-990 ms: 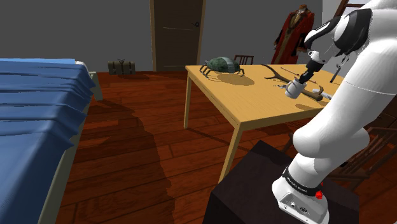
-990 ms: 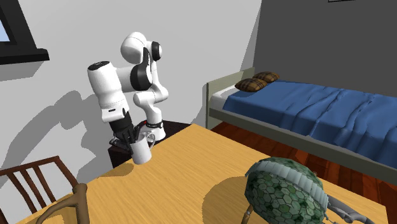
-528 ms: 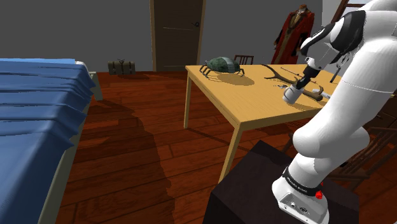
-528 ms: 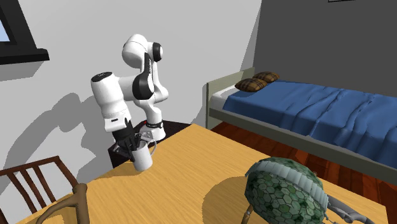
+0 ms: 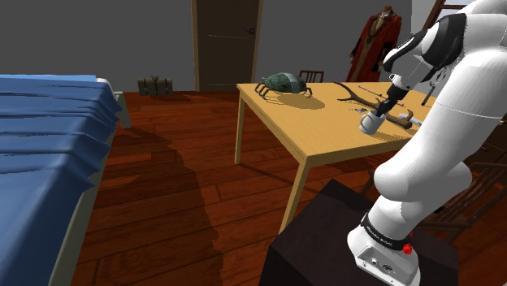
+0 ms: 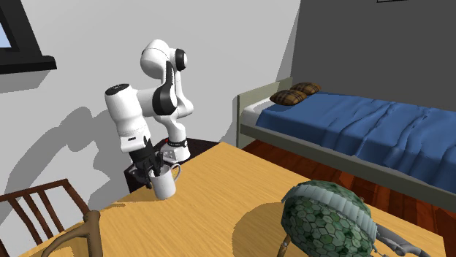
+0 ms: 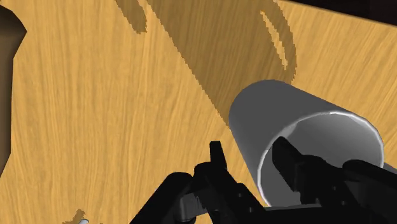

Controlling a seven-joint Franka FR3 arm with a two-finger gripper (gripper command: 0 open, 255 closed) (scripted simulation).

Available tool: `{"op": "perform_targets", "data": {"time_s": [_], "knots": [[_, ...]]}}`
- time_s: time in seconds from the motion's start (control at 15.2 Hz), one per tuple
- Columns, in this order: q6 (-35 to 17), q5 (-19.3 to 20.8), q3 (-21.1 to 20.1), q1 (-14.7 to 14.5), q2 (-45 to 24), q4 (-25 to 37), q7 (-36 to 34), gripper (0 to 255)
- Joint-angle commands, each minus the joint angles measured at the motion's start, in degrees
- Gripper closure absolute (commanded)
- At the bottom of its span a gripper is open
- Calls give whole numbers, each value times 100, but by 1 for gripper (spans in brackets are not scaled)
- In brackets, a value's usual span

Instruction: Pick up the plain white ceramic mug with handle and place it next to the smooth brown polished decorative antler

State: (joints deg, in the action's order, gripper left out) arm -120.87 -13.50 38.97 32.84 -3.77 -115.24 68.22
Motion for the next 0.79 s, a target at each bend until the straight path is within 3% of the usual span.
{"op": "perform_targets", "data": {"time_s": [0.0, 0.26, 0.53, 0.73], "knots": [[0, 0, 0, 0, 0, 0, 0, 0], [0, 0, 0, 0, 0, 0, 0, 0], [645, 290, 41, 6, 312, 426, -195, 0], [645, 291, 40, 7, 312, 426, -195, 0]]}}
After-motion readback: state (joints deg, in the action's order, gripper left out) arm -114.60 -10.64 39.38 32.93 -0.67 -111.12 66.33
